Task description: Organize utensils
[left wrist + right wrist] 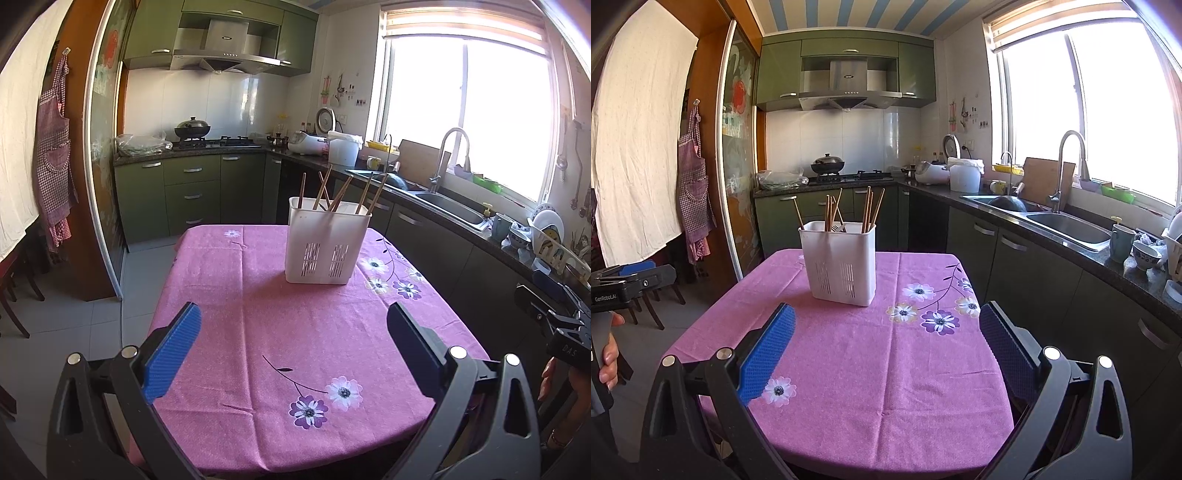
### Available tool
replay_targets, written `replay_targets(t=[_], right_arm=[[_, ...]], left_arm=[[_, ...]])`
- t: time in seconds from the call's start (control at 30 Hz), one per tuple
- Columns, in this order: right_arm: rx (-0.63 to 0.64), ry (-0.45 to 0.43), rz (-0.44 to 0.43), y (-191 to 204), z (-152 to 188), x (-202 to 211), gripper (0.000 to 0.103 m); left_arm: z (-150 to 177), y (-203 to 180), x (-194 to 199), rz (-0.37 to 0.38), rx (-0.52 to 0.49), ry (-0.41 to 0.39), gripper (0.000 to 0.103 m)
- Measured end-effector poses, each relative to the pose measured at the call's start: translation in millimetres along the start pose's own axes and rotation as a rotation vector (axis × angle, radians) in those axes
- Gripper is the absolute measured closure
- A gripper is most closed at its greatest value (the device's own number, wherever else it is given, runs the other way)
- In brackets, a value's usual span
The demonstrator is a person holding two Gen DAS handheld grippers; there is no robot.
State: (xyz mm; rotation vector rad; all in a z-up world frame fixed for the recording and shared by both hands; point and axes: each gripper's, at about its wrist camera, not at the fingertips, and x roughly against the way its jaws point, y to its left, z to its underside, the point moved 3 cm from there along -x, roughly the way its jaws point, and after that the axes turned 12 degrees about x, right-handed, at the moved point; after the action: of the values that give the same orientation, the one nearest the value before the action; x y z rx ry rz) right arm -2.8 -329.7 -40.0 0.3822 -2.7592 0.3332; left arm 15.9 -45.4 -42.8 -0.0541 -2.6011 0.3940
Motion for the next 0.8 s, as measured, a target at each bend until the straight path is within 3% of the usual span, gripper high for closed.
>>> replay_targets(t=[0.8], right_arm=[[-0.004,0.001,-0.017,-0.8,-3.9,-0.1,0.005]], left_arm=[[1.4,-0.1,1.8,0.006,0.008,0.011,0.007]])
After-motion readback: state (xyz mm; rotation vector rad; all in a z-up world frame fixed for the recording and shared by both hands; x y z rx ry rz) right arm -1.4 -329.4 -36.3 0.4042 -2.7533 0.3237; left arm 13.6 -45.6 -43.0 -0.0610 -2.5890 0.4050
